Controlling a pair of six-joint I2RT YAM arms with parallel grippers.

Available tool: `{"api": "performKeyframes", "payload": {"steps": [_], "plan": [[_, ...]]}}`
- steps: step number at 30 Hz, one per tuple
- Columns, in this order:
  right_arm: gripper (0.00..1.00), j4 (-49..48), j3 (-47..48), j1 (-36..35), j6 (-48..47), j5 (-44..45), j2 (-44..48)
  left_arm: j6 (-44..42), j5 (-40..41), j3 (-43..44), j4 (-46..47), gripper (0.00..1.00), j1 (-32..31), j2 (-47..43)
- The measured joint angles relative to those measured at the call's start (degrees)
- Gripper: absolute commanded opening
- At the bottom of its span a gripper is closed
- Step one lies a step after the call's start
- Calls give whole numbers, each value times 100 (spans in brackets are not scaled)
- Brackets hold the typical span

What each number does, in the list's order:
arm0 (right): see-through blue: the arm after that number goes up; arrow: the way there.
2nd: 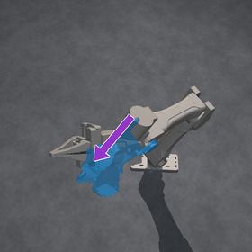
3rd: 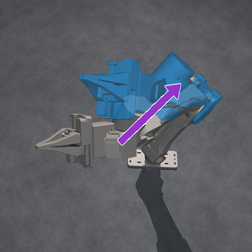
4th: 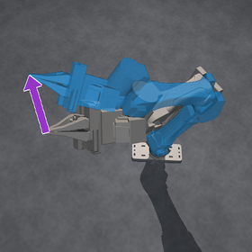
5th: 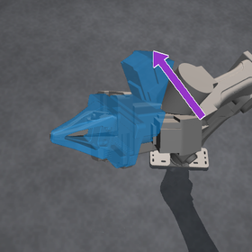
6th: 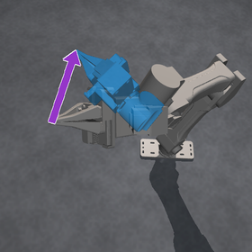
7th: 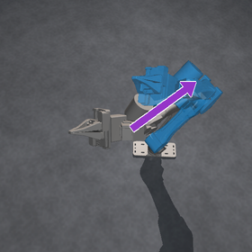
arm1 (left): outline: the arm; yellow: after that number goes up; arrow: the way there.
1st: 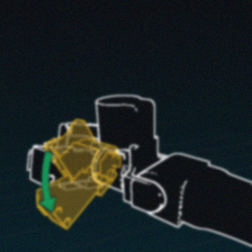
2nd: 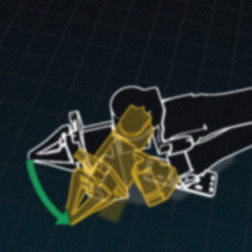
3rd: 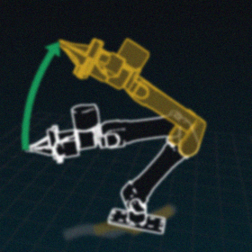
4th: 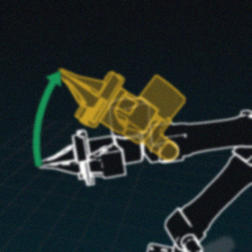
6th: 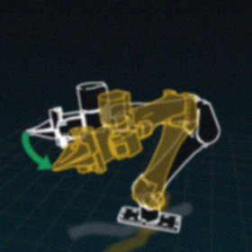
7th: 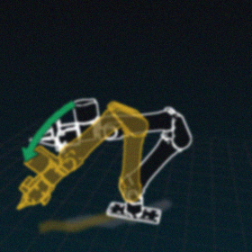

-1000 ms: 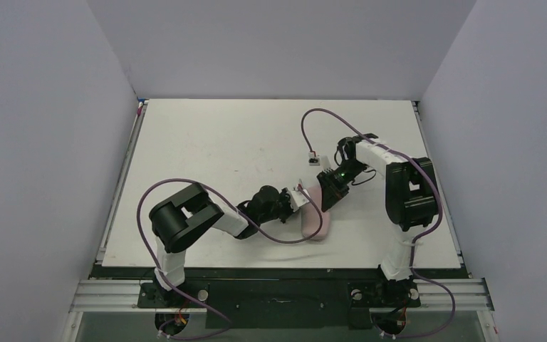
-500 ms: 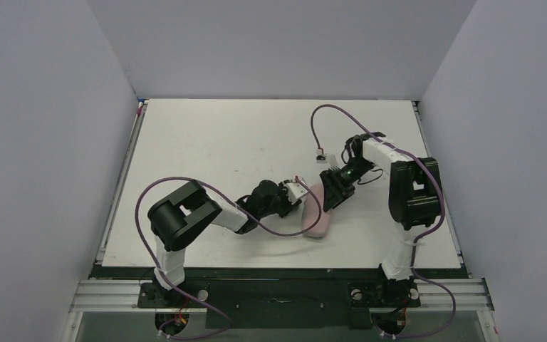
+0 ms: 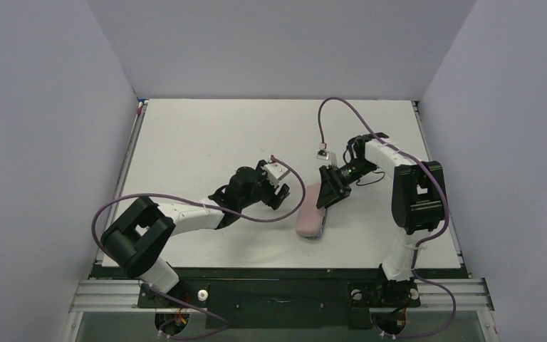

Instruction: Open the umbrella

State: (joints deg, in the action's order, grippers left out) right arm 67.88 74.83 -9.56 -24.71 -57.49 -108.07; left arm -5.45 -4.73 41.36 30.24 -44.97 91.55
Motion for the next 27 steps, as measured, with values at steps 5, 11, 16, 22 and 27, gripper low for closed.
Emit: {"api": "performKeyframes", "payload": {"steps": [5, 11, 16, 22, 27], "plan": [[56, -116, 7, -107, 306, -162, 31, 372, -17, -131, -568, 72, 133, -503], [57, -1539, -151, -470, 1875, 72, 496, 835, -136, -140, -1049, 76, 168, -962], [61, -3038, -201, -938, 3182, 442, 804, 1381, -247, -140, -1388, 78, 393, -1016], [70, -3687, -201, -1495, 3661, 1036, 627, 2033, -328, -136, -1679, 79, 935, -990], [77, -3757, -201, -1707, 3595, 1453, 225, 2433, -330, -125, -1882, 79, 1447, -866]]}}
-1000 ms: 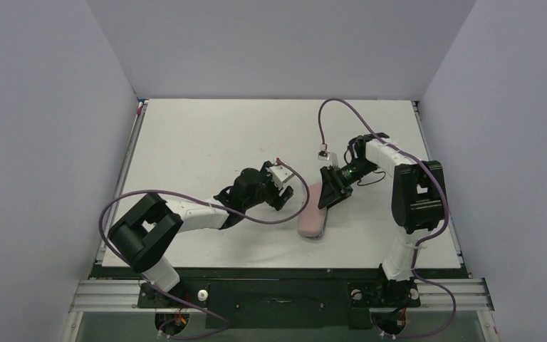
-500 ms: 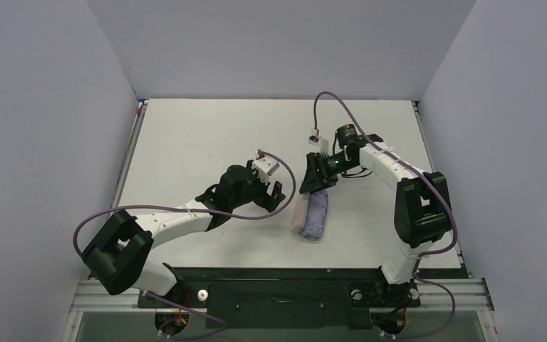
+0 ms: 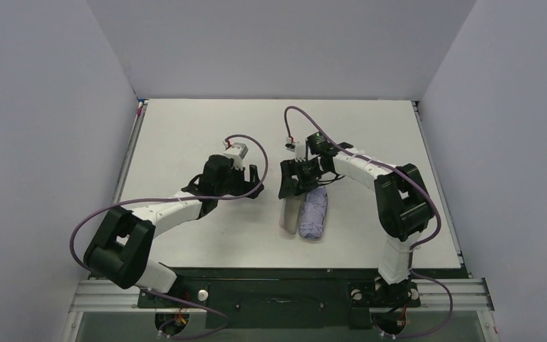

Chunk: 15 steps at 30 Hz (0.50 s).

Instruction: Open the umbrella

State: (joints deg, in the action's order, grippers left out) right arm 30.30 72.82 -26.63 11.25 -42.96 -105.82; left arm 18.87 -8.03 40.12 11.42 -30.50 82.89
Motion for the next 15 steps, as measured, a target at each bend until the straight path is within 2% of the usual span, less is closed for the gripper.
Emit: {"api": "performKeyframes", "payload": {"steps": [1, 5, 15], "plan": [[81, 15, 0, -9, -46, 94, -90, 35, 0, 0, -28, 79, 50, 17], [83, 162, 4, -48, -282, 391, -271, 151, -2, 2, -188, 79, 243, 133], [82, 748, 529, -52, -1005, 496, -146, 146, -107, 4, -308, 79, 446, 212]]}}
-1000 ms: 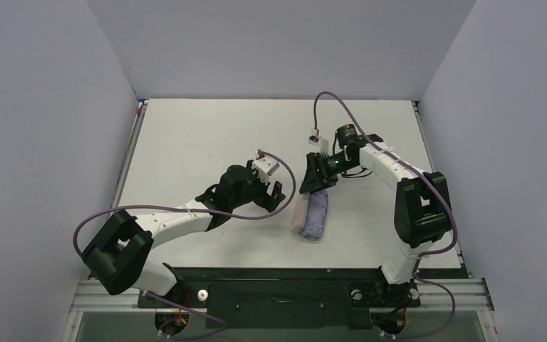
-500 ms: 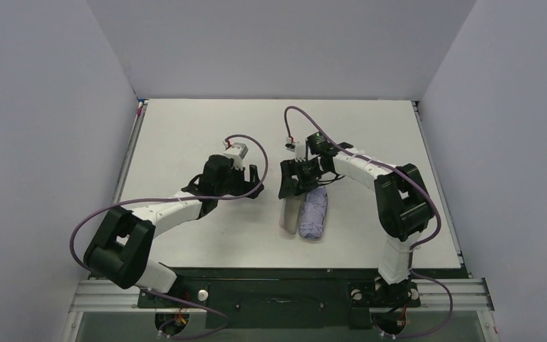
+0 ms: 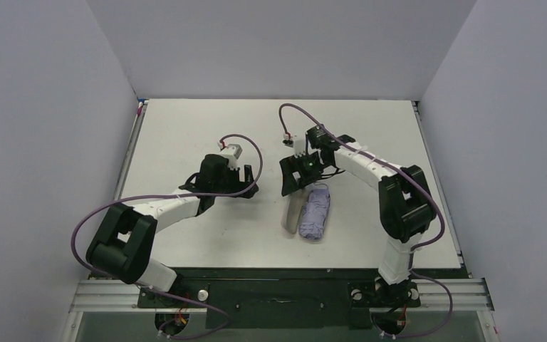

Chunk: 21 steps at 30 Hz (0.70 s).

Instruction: Open the umbrella

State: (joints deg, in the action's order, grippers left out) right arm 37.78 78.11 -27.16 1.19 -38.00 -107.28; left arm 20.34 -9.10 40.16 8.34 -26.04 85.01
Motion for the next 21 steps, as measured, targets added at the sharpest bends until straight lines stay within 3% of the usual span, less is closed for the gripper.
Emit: {"api": "performKeyframes", "payload": {"steps": [7, 9, 12, 14, 17, 21], "plan": [[72, -2, -225, 120, 262, 245, 1351, -105, -83, 7, -44, 79, -2, -52], [64, -127, -575, 267, 527, 531, 2000, -133, -83, 7, -44, 79, -2, -103], [61, -168, -1115, 442, 894, 1196, 2763, -149, -81, 7, -44, 79, -2, -177], [63, -131, -1480, 446, 1121, 1799, 3071, -151, -81, 7, -44, 79, -2, -210], [76, -48, -1878, 319, 1408, 2380, 3152, -151, -81, 7, -44, 79, -2, -221], [79, 122, -2179, 186, 1770, 2824, 3106, -153, -79, 7, -44, 79, -2, -221]]}}
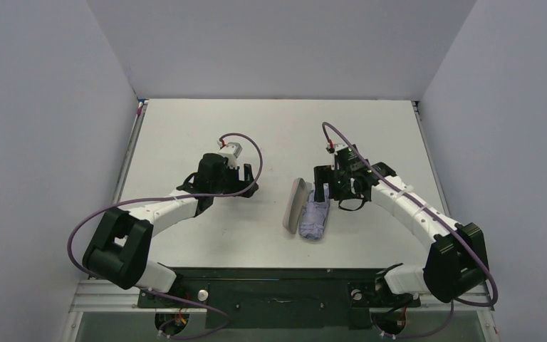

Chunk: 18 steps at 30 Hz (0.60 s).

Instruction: Open the umbrella

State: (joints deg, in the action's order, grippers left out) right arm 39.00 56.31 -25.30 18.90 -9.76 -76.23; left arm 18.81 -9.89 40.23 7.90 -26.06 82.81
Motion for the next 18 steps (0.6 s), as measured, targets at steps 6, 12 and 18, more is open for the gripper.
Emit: {"api": "performKeyframes", "payload": {"steps": [6, 12, 18], "plan": [[77, 2, 2, -179, 380, 144, -372, -4, 4, -13, 7, 79, 0, -35], [77, 0, 2, -555, 610, 142, -922, 2, 7, -245, 4, 79, 0, -260], [77, -24, 160, -728, 782, 149, -1423, 4, 22, -385, 2, 79, 2, -341]]}}
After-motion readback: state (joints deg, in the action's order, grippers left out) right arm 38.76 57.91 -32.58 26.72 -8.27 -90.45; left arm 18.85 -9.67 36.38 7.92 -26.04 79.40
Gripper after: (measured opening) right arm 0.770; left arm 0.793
